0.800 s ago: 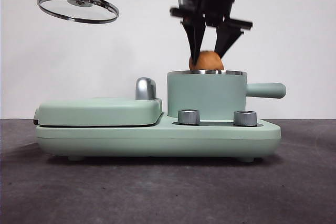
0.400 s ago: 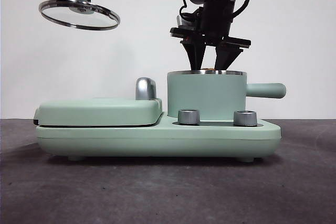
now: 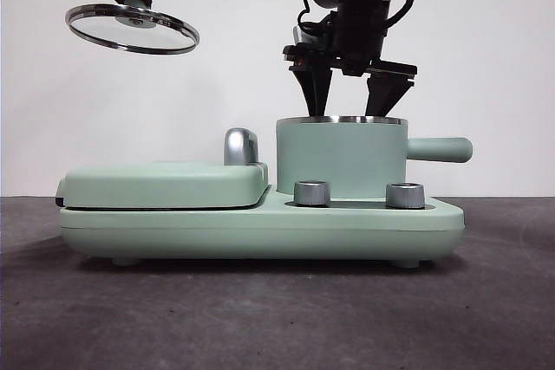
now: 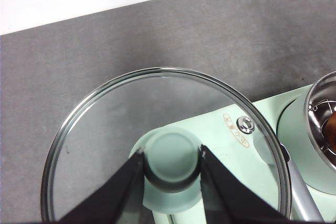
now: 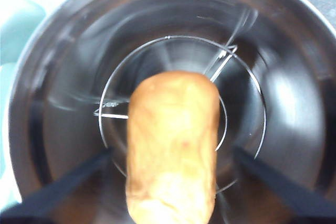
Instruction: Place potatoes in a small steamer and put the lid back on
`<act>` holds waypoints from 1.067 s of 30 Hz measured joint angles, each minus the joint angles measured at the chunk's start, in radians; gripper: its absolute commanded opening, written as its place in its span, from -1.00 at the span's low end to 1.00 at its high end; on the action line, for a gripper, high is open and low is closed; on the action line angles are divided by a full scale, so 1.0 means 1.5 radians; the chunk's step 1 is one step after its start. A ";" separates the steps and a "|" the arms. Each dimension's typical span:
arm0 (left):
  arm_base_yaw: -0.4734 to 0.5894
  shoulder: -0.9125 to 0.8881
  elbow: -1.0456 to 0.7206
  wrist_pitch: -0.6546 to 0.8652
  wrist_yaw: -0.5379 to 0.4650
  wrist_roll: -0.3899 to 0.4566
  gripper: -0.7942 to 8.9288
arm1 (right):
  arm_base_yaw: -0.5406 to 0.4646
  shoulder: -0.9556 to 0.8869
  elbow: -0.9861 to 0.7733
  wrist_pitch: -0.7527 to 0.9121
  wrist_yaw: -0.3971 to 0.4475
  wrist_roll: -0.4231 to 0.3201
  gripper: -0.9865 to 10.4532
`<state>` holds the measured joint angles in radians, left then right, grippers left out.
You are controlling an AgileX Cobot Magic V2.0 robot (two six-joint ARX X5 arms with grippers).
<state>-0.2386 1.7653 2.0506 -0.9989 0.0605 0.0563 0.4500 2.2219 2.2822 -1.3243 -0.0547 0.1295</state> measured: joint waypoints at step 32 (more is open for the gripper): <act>-0.079 0.001 0.000 0.001 0.015 -0.013 -0.81 | 0.099 -0.558 -0.206 -0.012 0.124 0.021 -0.13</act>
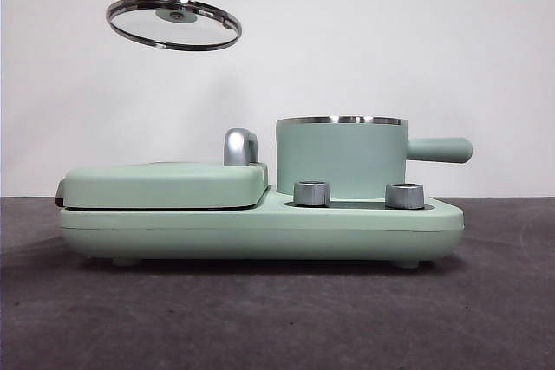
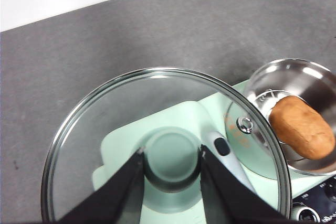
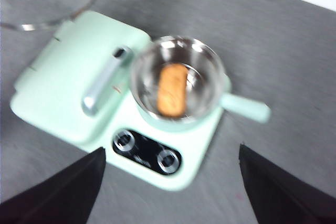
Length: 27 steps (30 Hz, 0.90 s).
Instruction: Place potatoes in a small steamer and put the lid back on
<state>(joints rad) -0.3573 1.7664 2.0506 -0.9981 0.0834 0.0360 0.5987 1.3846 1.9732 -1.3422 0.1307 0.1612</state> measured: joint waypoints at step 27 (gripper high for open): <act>-0.150 0.106 0.000 0.120 0.000 -0.017 -0.81 | 0.098 -0.543 -0.472 0.000 0.157 0.138 -0.13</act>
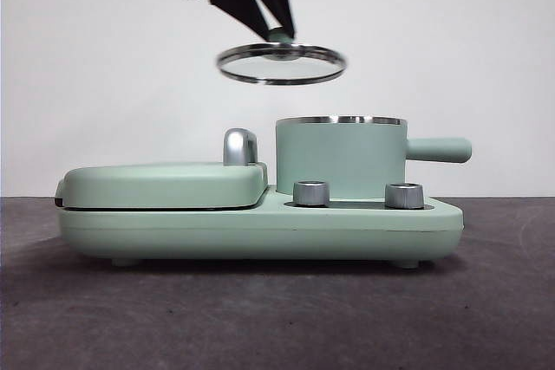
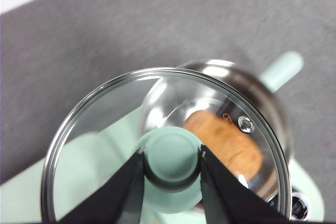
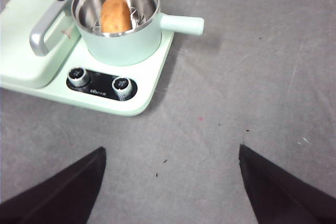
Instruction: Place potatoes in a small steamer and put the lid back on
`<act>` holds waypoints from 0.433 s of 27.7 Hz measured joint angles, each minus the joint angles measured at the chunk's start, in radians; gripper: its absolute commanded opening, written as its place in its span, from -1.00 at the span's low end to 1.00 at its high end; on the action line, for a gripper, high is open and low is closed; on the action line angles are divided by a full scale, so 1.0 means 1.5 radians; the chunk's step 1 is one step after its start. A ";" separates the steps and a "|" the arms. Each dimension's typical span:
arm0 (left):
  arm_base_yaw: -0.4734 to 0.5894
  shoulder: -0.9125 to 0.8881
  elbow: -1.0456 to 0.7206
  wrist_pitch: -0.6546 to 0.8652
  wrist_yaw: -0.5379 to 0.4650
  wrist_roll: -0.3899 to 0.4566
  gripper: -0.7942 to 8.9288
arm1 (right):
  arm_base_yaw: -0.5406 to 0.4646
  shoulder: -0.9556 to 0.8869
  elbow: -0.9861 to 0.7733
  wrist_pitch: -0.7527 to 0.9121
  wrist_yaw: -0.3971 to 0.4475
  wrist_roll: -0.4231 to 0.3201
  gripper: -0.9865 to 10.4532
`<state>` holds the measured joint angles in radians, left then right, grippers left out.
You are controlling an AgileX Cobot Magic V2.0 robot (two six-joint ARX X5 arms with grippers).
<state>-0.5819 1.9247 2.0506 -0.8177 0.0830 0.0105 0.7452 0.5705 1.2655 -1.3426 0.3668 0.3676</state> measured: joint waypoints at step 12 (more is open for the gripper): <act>-0.044 0.038 0.000 0.046 -0.006 0.000 -0.81 | 0.001 -0.018 -0.004 0.076 -0.082 -0.004 -0.13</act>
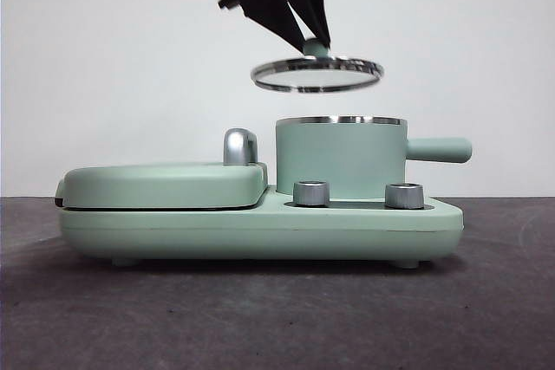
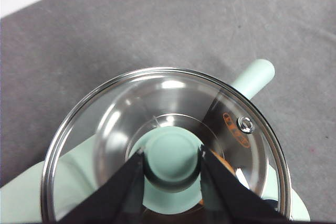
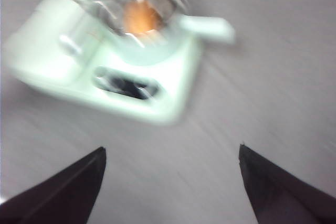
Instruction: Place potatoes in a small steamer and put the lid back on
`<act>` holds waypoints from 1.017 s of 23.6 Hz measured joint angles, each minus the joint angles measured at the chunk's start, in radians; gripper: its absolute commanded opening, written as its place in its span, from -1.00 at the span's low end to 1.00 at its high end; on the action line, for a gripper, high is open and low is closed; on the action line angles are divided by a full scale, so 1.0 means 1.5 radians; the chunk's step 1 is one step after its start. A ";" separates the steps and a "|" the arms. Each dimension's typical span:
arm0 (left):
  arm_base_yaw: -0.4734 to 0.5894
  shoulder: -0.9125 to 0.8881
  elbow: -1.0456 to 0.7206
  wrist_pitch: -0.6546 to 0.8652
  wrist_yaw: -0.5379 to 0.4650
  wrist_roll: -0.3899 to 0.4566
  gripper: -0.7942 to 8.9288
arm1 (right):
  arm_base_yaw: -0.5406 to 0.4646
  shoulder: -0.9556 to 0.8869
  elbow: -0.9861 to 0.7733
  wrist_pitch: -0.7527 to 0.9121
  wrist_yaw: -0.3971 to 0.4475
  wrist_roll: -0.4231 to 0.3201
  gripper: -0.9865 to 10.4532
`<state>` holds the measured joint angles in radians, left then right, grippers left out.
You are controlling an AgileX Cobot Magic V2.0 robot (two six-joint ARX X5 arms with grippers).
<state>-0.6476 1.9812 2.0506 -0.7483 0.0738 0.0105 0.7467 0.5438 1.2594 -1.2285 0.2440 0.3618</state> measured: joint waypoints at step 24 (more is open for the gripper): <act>-0.011 0.067 0.000 0.063 0.010 0.001 -0.81 | 0.001 0.000 0.000 0.045 -0.046 -0.014 -0.13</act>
<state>-0.6640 2.0823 2.0506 -0.6533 0.0891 0.0113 0.7479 0.5438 1.2598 -1.1618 0.1753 0.3412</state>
